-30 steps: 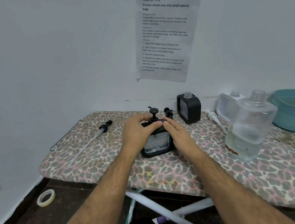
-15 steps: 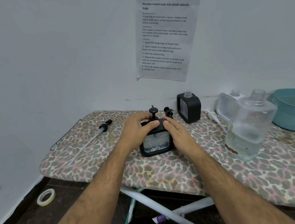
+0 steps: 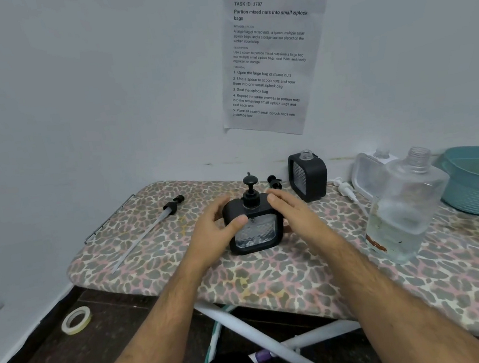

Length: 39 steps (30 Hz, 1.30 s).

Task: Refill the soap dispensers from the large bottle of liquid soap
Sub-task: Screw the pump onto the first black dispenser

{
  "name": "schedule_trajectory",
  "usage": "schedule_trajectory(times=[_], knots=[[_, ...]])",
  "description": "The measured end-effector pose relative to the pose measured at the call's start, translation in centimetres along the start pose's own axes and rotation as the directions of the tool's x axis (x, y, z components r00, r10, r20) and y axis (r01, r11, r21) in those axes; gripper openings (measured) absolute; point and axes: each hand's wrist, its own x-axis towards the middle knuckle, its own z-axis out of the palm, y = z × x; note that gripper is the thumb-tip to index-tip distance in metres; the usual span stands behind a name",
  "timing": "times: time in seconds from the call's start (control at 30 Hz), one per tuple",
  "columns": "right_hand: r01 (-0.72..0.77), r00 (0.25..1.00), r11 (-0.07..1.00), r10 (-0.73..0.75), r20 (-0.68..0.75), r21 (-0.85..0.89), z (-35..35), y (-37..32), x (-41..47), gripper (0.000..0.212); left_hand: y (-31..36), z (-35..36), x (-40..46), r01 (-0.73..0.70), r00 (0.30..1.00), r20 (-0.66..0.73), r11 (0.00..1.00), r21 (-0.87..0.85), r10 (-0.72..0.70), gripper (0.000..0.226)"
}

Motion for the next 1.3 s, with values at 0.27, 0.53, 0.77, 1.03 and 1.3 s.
schedule_trajectory(times=[0.27,0.53,0.77,1.03,1.3], knots=[[-0.018,0.998,0.999,0.021,0.067,-0.040,-0.9,-0.1,0.2,0.054,-0.5,-0.8,-0.5,0.066,0.987,0.155,0.979,-0.193,-0.036,0.050],[0.005,0.999,0.998,-0.003,0.045,-0.061,-1.4,-1.1,-1.5,0.055,0.9,-0.9,-0.8,0.075,0.982,0.184,0.982,-0.172,-0.043,0.036],[0.063,0.995,0.989,-0.051,0.085,-0.134,-4.2,-4.7,-3.4,0.044,4.0,-1.1,-0.3,0.053,0.968,0.252,0.986,-0.160,-0.011,0.036],[0.126,0.990,0.958,-0.107,0.087,-0.257,-7.8,-12.1,-7.4,0.041,10.2,-0.1,-0.3,-0.017,0.949,0.304,0.976,-0.219,0.085,0.033],[0.192,0.956,0.929,-0.250,-0.154,-0.316,-12.5,-17.5,-11.5,0.030,18.6,3.8,0.6,-0.139,0.917,0.336,0.963,-0.233,0.214,0.032]])
